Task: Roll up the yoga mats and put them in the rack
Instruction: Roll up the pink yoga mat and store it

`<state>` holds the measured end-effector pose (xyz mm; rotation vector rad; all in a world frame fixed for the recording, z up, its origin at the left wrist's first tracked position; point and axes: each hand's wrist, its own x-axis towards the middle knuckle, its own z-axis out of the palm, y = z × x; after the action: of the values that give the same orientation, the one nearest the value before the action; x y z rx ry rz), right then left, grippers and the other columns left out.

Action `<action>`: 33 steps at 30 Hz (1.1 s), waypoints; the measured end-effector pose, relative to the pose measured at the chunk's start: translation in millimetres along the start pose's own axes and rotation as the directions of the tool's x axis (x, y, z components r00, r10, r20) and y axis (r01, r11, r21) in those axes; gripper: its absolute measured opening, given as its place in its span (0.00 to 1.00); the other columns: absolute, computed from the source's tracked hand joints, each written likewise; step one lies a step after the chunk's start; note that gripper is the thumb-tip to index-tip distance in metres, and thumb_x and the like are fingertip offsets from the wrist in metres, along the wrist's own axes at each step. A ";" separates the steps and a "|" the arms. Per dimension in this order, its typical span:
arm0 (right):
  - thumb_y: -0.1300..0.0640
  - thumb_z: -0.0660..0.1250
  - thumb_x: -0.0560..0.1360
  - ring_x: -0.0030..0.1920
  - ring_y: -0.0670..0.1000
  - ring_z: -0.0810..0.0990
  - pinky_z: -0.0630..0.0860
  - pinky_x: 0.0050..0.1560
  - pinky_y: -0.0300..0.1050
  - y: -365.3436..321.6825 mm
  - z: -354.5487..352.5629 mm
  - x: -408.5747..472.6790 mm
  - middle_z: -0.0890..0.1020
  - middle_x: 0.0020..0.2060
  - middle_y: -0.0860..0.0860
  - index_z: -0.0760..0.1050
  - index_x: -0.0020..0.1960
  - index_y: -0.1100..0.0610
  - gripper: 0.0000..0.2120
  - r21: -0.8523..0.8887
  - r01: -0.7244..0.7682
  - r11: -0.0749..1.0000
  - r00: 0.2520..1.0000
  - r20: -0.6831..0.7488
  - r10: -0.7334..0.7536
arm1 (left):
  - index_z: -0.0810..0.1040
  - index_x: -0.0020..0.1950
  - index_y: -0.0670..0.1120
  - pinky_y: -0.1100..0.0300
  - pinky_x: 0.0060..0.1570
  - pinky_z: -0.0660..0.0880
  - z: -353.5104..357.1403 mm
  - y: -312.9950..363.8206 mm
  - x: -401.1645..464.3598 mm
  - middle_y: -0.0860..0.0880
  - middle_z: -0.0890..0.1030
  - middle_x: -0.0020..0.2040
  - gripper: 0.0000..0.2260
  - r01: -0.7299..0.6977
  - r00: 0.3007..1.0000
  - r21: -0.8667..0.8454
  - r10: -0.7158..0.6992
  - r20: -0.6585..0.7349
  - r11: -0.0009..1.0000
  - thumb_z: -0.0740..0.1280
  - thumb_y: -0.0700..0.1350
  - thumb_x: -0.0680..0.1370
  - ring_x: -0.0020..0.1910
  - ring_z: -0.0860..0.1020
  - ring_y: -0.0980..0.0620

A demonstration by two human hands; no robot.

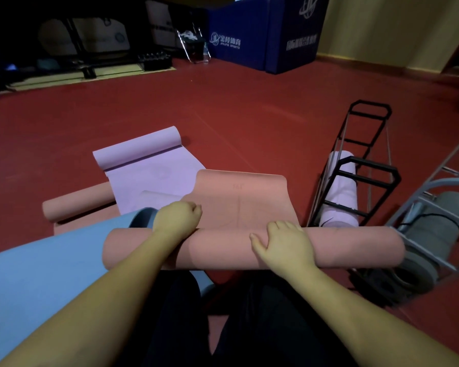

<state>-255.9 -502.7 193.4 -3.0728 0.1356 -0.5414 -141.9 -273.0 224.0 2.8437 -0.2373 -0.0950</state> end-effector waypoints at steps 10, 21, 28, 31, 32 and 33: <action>0.34 0.50 0.78 0.55 0.57 0.79 0.72 0.48 0.47 2.2 -10.0 31.2 0.82 0.51 0.54 0.80 0.53 0.55 0.30 -0.030 -0.069 0.997 0.951 0.299 0.074 | 0.73 0.36 0.50 0.51 0.45 0.71 39.0 -21.8 -53.4 0.50 0.79 0.36 0.15 -0.189 0.943 0.121 0.215 -0.253 0.974 0.55 0.53 0.79 0.40 0.77 0.44; 0.35 0.47 0.78 0.49 0.59 0.78 0.71 0.46 0.48 0.6 -34.1 54.1 0.82 0.53 0.57 0.81 0.55 0.57 0.33 -0.004 -0.085 0.996 0.851 0.520 0.074 | 0.78 0.51 0.48 0.49 0.58 0.67 7.6 -10.2 -36.3 0.46 0.82 0.55 0.22 -0.130 0.989 0.165 0.140 -0.047 0.978 0.46 0.54 0.85 0.55 0.77 0.44; 0.37 0.46 0.81 0.68 0.60 0.72 0.66 0.64 0.49 8.2 -57.0 63.2 0.71 0.71 0.60 0.73 0.70 0.59 0.33 0.025 -0.054 0.998 0.697 0.716 0.020 | 0.78 0.49 0.48 0.51 0.56 0.70 -17.6 3.0 -41.3 0.42 0.81 0.57 0.26 -0.090 0.989 0.129 0.073 0.130 0.988 0.44 0.59 0.84 0.56 0.77 0.43; 0.37 0.47 0.82 0.73 0.58 0.65 0.61 0.71 0.49 8.8 -59.0 67.8 0.65 0.75 0.58 0.67 0.74 0.58 0.32 0.051 -0.086 0.995 0.625 0.781 0.014 | 0.77 0.48 0.49 0.50 0.57 0.70 -18.2 1.0 -40.8 0.42 0.80 0.60 0.25 -0.058 0.976 0.114 0.032 0.215 0.992 0.45 0.60 0.83 0.57 0.76 0.43; 0.36 0.47 0.81 0.74 0.58 0.64 0.60 0.72 0.50 9.6 -57.2 68.1 0.64 0.76 0.58 0.66 0.75 0.57 0.33 0.056 -0.099 0.994 0.607 0.795 0.016 | 0.79 0.52 0.48 0.50 0.60 0.70 -19.4 0.2 -39.9 0.43 0.80 0.61 0.26 -0.050 0.968 0.105 0.022 0.249 0.993 0.45 0.61 0.83 0.59 0.76 0.42; 0.36 0.48 0.81 0.75 0.57 0.64 0.59 0.73 0.50 11.3 -52.8 67.4 0.63 0.76 0.57 0.65 0.76 0.57 0.33 0.059 -0.114 0.992 0.586 0.810 0.019 | 0.79 0.56 0.47 0.49 0.62 0.70 -17.9 -0.7 -37.2 0.43 0.79 0.63 0.27 -0.041 0.959 0.105 0.010 0.284 0.994 0.45 0.61 0.83 0.61 0.75 0.42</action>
<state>-211.8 -520.1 265.5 -2.8351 0.1855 0.8642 -176.8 -261.1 242.4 2.9278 -0.3487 -0.5007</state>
